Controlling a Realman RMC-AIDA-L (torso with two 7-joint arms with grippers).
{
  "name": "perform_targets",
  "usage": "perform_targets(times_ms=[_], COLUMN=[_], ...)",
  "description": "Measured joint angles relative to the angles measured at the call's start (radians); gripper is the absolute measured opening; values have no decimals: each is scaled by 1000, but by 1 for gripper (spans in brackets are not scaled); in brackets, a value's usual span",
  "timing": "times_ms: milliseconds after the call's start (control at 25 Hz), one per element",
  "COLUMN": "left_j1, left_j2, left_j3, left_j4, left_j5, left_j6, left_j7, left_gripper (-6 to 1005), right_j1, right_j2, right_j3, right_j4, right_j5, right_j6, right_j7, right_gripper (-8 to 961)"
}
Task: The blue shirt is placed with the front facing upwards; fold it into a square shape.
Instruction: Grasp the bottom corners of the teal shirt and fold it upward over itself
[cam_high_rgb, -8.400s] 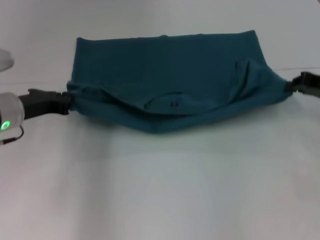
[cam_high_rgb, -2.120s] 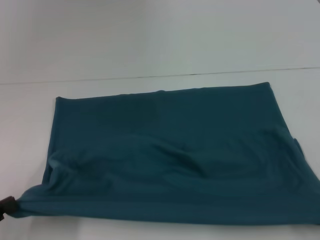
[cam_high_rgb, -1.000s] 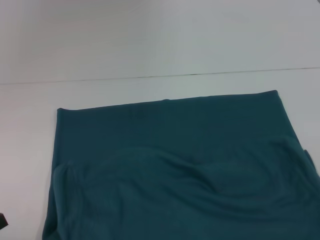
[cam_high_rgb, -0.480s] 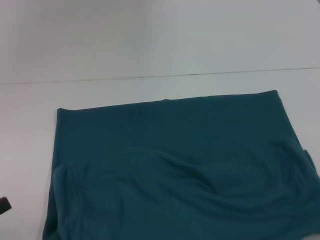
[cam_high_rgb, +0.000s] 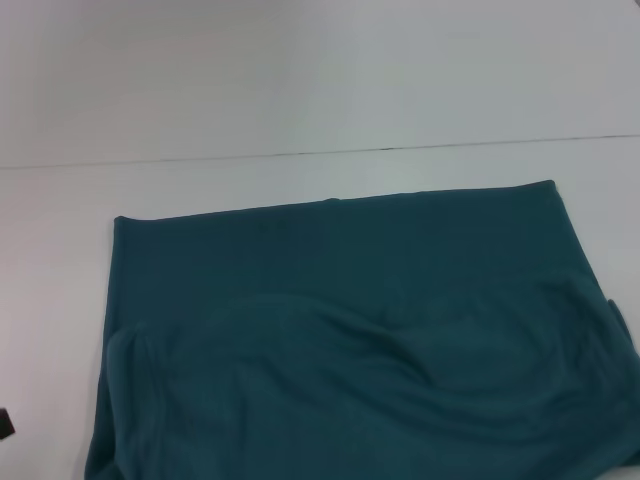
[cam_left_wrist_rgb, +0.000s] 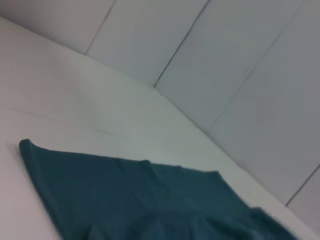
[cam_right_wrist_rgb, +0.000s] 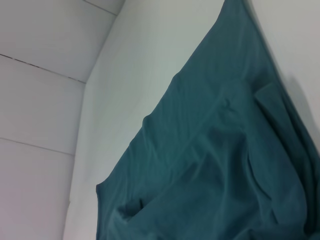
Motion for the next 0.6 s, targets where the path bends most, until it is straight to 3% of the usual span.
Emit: perform_targets(times_ms=[160,600], left_j1=[23,13], left_j2=[-44,-46], left_j3=[18,117], left_j4=[156,216], left_j5=[65,179], left_j6=[1,-17], left_j7=[14,-47], left_gripper=[76,506], right_j1=[0,24], right_j2=[6,-9], right_j3=[-2,-6], right_j4=[0,-1], right_j5=[0,-2], right_j6=[-4,9], right_j7=[-1,4], right_gripper=[3,4])
